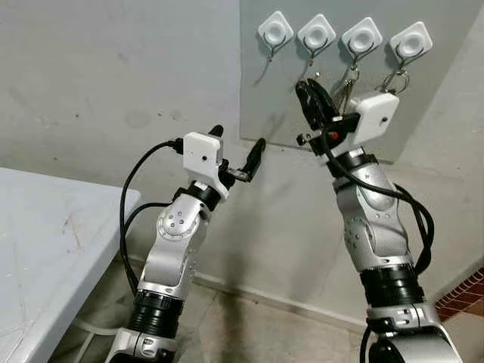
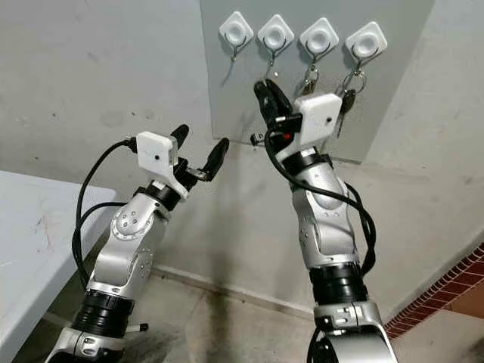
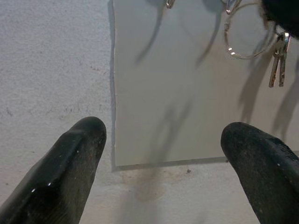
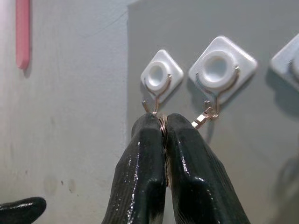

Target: Hang keys on a hook

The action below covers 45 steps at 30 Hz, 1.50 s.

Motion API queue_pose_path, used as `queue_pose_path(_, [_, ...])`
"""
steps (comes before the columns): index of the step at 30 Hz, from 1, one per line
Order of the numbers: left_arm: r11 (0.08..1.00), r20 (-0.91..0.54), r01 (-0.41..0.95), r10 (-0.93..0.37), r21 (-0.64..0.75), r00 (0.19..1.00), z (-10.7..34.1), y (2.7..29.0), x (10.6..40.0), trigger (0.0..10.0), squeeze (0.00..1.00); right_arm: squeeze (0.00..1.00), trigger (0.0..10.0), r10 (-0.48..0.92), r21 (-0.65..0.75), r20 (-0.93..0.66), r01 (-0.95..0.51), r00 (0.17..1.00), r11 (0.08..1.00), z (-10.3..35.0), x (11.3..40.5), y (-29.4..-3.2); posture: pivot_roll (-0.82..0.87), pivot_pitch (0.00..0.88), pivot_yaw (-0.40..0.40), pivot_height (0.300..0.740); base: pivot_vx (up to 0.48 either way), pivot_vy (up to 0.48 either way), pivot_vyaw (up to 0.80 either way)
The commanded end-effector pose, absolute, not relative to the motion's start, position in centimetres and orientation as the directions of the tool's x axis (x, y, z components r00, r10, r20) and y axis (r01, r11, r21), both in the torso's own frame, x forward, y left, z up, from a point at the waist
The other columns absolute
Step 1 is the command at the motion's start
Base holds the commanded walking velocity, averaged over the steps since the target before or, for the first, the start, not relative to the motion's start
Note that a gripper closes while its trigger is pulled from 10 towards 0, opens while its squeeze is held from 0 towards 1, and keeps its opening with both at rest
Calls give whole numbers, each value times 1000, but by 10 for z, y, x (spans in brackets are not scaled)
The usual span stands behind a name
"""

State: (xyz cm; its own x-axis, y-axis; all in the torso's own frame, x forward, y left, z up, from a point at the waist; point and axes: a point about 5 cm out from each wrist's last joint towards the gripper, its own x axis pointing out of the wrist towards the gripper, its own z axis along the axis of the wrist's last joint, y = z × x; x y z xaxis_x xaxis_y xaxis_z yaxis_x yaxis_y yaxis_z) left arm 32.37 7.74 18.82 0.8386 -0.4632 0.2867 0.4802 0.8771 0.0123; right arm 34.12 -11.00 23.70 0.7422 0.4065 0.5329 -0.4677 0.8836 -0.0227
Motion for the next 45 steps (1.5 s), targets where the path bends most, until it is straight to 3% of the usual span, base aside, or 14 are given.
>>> queue_pose_path(1, [871,310,490,-472,21,825,199,75,324,10000,0,0,10000,414,-30,541,-475,732,880,242,345,-111,-47,0,-12,740,0,0,0])
queue_pose_path(24, [817,322,575,-557,45,765,209,63,298,10000,0,0,10000,416,-63,531,-456,738,888,238,349,-124,-46,0,-6,740,0,0,0])
queue_pose_path(45, [823,333,566,-544,35,770,222,66,298,10000,0,0,10000,546,-228,480,-503,687,834,253,357,-139,-41,0,-20,740,0,0,0])
